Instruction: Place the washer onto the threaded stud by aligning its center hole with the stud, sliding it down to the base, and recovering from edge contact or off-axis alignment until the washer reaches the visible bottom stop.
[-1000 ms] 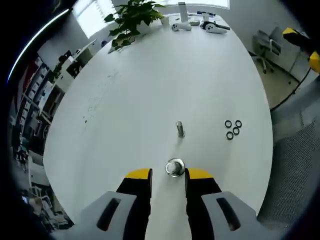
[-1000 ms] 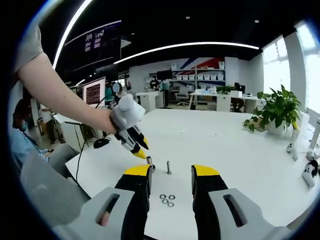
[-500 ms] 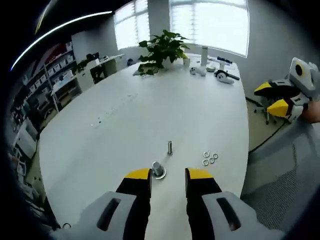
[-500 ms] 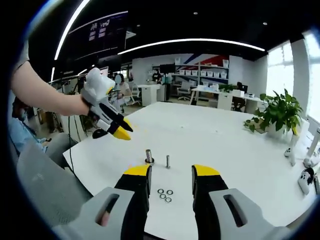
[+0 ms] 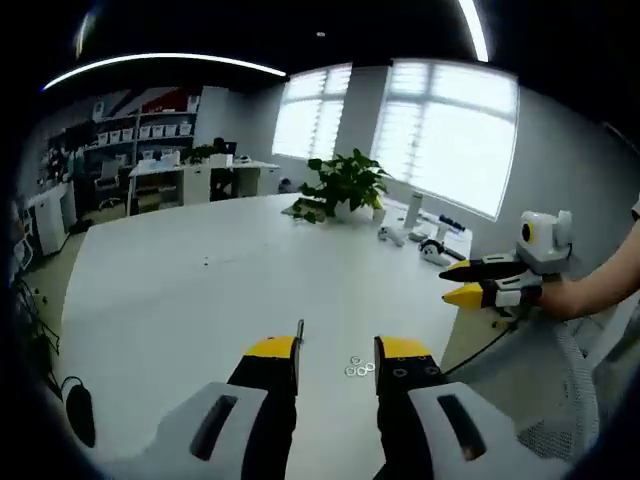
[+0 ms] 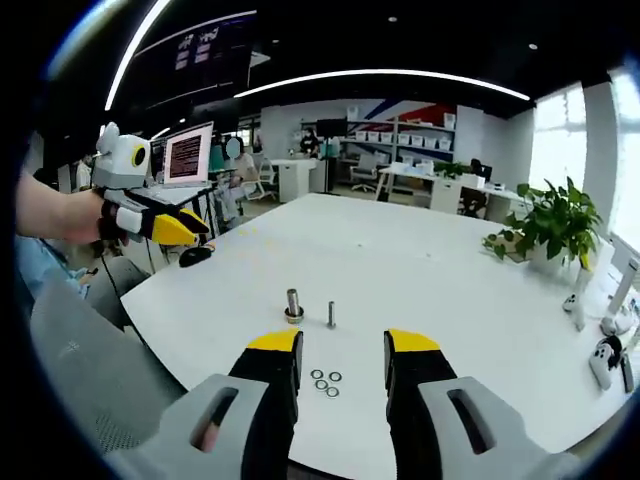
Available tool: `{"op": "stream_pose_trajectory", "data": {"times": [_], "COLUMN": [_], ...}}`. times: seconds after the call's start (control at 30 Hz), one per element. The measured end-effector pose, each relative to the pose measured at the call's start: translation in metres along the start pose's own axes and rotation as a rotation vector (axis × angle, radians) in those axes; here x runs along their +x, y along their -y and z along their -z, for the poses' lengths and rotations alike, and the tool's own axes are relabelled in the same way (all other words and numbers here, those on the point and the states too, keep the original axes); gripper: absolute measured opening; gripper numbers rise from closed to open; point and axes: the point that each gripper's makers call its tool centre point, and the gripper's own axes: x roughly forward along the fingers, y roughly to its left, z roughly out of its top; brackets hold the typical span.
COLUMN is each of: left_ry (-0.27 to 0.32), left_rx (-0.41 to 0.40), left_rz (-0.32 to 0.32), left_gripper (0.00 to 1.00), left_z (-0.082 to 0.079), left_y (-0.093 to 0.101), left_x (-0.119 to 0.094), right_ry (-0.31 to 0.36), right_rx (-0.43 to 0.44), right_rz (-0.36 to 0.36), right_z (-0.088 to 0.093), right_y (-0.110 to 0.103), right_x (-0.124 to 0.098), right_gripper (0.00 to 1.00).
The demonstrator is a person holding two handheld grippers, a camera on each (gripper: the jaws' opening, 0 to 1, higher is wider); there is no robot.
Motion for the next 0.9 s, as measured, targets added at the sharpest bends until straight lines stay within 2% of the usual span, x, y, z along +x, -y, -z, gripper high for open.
{"op": "stream_pose_trajectory", "data": {"times": [0.1, 0.2, 0.3, 0.37, 0.43, 0.53, 0.63, 0.77, 0.9], "left_ry": [0.029, 0.038, 0.097, 0.116, 0.161, 0.219, 0.220, 0.221, 0.190], "left_rx": [0.025, 0.053, 0.102, 0.101, 0.134, 0.102, 0.130, 0.127, 0.133], "left_rz": [-0.027, -0.074, -0.135, -0.144, -0.175, -0.183, -0.194, -0.203, -0.216], "left_gripper": [0.31, 0.32, 0.32, 0.33, 0.34, 0.34, 0.33, 0.33, 0.33], "left_z": [0.004, 0.007, -0.003, -0.006, -0.015, -0.022, -0.019, -0.013, -0.009], "left_y": [0.008, 0.007, 0.003, 0.004, 0.005, 0.007, 0.007, 0.005, 0.003], "left_x": [-0.021, -0.036, -0.048, -0.050, -0.053, -0.055, -0.055, -0.056, -0.055], "right_ry": [-0.003, 0.002, 0.001, 0.005, 0.005, -0.003, -0.019, -0.034, -0.052], "right_rx": [-0.012, -0.024, -0.027, -0.024, -0.029, -0.036, -0.044, -0.038, -0.049], "right_rz": [0.000, 0.002, 0.012, 0.016, 0.023, 0.029, 0.039, 0.044, 0.041], "right_z": [0.000, -0.002, -0.002, -0.002, -0.002, -0.001, 0.002, 0.005, 0.009], "right_y": [-0.002, -0.003, -0.001, 0.000, 0.001, 0.001, 0.004, 0.005, 0.003], "right_x": [0.001, 0.000, -0.001, -0.001, -0.001, -0.001, 0.001, 0.001, 0.002], "right_gripper": [0.35, 0.35, 0.35, 0.35, 0.35, 0.35, 0.35, 0.35, 0.35]}}
